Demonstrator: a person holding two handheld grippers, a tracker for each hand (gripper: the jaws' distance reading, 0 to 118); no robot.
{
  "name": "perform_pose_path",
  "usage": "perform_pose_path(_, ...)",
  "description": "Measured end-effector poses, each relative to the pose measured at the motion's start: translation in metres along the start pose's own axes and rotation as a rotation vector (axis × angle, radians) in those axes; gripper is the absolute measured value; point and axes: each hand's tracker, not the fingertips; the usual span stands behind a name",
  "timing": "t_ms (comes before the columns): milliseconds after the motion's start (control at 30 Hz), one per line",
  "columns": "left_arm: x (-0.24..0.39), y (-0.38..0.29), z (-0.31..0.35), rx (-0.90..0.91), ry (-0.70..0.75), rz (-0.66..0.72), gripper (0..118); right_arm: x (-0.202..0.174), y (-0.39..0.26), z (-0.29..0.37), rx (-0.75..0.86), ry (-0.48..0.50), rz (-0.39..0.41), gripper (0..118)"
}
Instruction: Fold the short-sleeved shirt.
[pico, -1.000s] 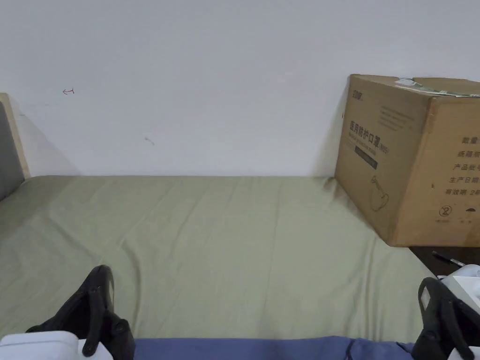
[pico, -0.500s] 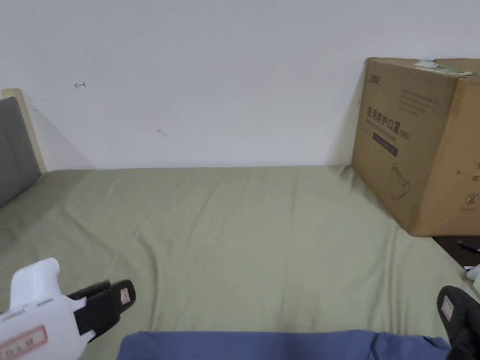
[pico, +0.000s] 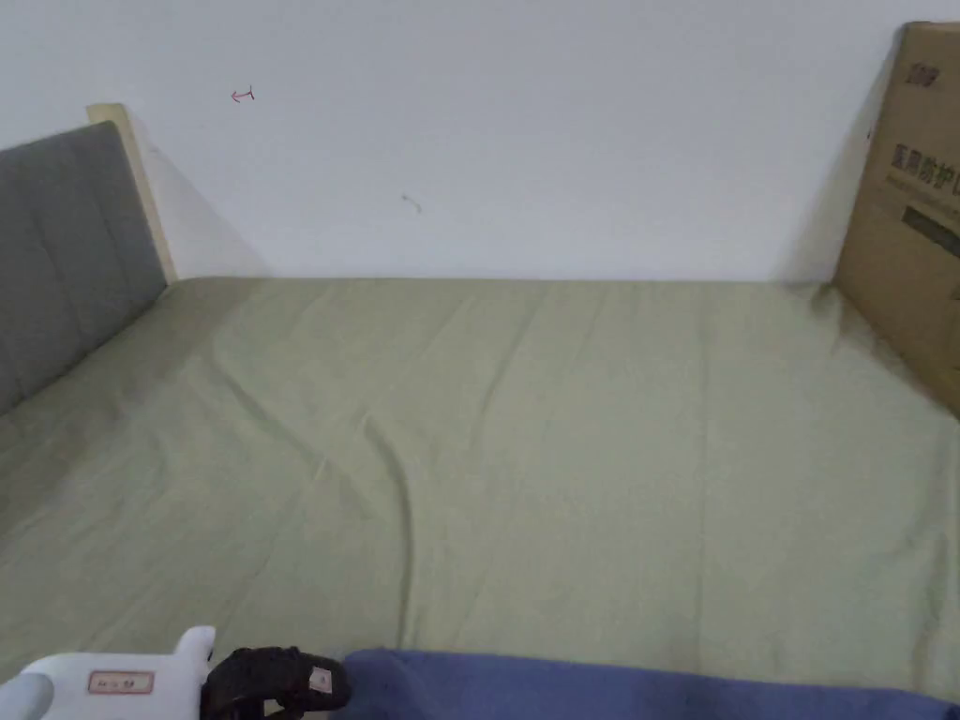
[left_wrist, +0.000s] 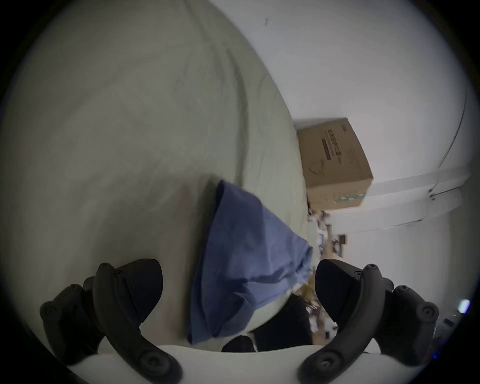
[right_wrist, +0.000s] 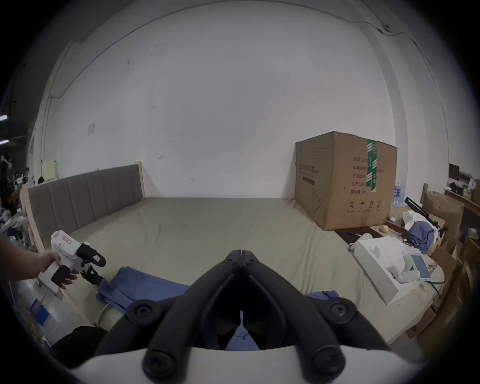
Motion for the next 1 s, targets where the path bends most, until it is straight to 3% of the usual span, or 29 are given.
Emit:
perform_pose_path(233, 0.012, 0.006, -0.061, -0.165, -0.245, 0.073, 118, -0.017, 0.002, -0.032, -0.035, 0.048, -0.017, 0)
perform_pose_path(367, 0.021, 0.006, -0.075, -0.193, -0.209, -0.039, 118, -0.024, -0.002, -0.04, -0.054, 0.094, -0.022, 0)
perform_pose_path(400, 0.025, 0.005, -0.072, -0.153, -0.19, -0.063, 112, -0.025, -0.003, -0.039, -0.057, 0.101, -0.019, 0)
perform_pose_path(433, 0.026, 0.0, -0.065, -0.078, -0.141, -0.058, 72, -0.025, -0.004, -0.039, -0.06, 0.111, -0.014, 0)
perform_pose_path(467, 0.029, -0.002, -0.06, -0.032, -0.082, -0.083, 6, -0.025, -0.005, -0.039, -0.063, 0.119, -0.009, 0)
perform_pose_path(533, 0.033, -0.006, -0.059, 0.039, 0.122, -0.12, 4, -0.024, -0.006, -0.038, -0.065, 0.129, 0.002, 0)
perform_pose_path(600, 0.038, -0.01, -0.065, -0.035, 0.085, -0.076, 4, -0.021, -0.006, -0.038, -0.072, 0.132, 0.003, 0)
perform_pose_path(700, 0.08, -0.009, -0.053, -0.028, 0.273, -0.281, 4, -0.014, -0.004, -0.037, -0.088, 0.134, -0.025, 0)
perform_pose_path(833, 0.126, -0.011, -0.026, -0.05, 0.48, -0.451, 4, -0.005, 0.0, -0.032, -0.079, 0.123, -0.045, 0)
perform_pose_path(1000, 0.145, -0.01, 0.01, 0.004, 0.903, -0.534, 4, 0.005, -0.004, -0.025, -0.062, 0.128, -0.095, 0)
